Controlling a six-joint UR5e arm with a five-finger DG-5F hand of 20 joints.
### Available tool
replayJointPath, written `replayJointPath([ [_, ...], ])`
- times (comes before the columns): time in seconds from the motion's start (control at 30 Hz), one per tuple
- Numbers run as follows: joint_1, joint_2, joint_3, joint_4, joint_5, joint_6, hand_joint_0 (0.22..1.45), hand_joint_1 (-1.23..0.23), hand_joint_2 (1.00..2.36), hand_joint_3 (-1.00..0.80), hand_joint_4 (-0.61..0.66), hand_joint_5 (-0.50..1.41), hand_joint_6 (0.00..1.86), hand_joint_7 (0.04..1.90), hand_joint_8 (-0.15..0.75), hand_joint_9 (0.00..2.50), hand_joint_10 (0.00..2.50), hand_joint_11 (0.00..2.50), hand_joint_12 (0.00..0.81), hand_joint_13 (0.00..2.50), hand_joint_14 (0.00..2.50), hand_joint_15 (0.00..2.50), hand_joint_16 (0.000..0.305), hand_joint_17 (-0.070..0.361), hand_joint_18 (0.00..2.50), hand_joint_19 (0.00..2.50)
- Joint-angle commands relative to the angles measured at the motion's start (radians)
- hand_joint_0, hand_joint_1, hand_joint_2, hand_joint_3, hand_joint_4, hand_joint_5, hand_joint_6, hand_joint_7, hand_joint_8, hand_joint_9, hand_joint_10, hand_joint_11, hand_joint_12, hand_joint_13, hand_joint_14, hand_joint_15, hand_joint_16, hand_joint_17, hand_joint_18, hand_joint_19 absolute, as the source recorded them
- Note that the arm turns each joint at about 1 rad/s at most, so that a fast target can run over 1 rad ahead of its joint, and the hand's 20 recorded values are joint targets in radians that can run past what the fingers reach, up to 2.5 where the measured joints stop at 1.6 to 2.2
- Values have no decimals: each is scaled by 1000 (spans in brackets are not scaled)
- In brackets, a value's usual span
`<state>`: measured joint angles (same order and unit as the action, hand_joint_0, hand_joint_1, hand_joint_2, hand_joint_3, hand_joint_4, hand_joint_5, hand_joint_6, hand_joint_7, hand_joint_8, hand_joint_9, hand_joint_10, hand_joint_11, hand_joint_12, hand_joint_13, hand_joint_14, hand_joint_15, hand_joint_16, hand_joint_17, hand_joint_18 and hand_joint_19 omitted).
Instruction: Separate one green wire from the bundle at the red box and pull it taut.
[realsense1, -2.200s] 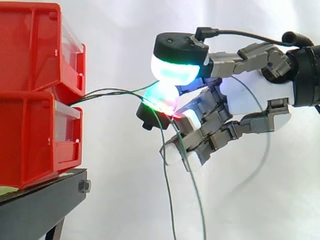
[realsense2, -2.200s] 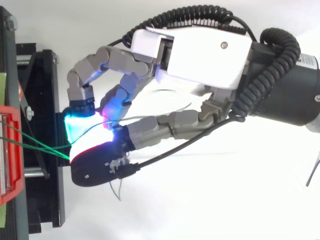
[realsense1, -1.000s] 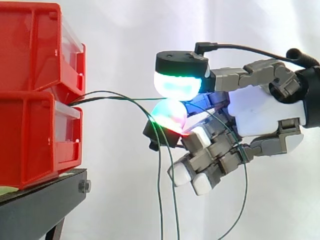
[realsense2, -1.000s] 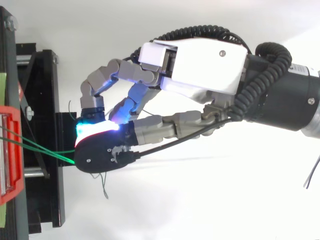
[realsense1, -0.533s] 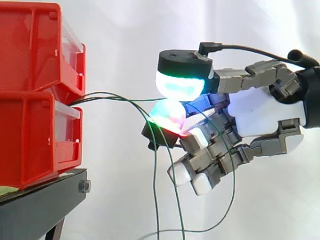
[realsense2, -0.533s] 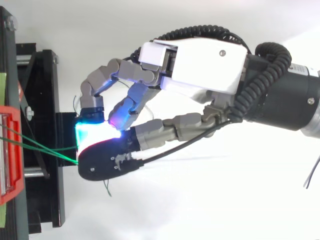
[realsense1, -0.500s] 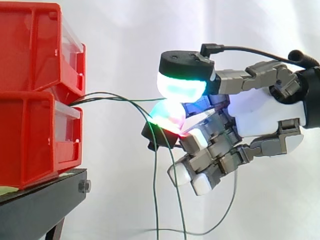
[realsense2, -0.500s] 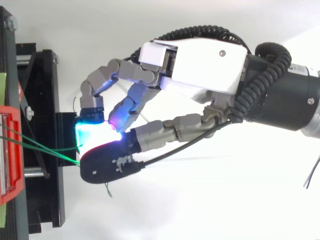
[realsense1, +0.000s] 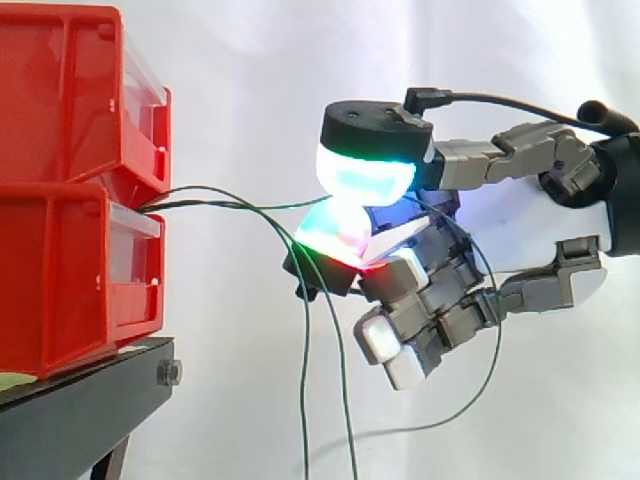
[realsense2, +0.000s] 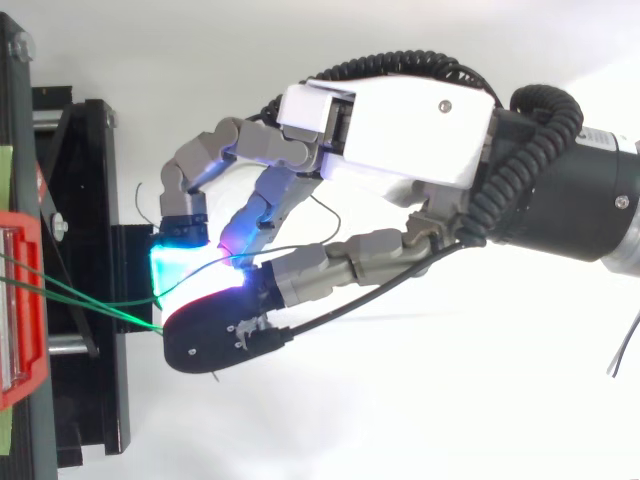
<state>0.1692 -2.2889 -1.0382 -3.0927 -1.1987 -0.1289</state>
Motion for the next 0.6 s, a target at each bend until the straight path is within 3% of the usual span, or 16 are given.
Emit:
replayJointPath([
  [0.0, 0, 0, 0, 0, -1, 0, 648, -826, 1011, -367, 115, -194, 905, 1007, 277, 1118, 20, 1188, 352, 1025, 27, 782, 47, 106, 777, 525],
  [0.57, 0, 0, 1, 0, -1, 2, 654, -820, 1009, -383, 122, -195, 902, 990, 269, 1206, 2, 1638, 341, 1248, 15, 1413, 46, 103, 903, 724],
])
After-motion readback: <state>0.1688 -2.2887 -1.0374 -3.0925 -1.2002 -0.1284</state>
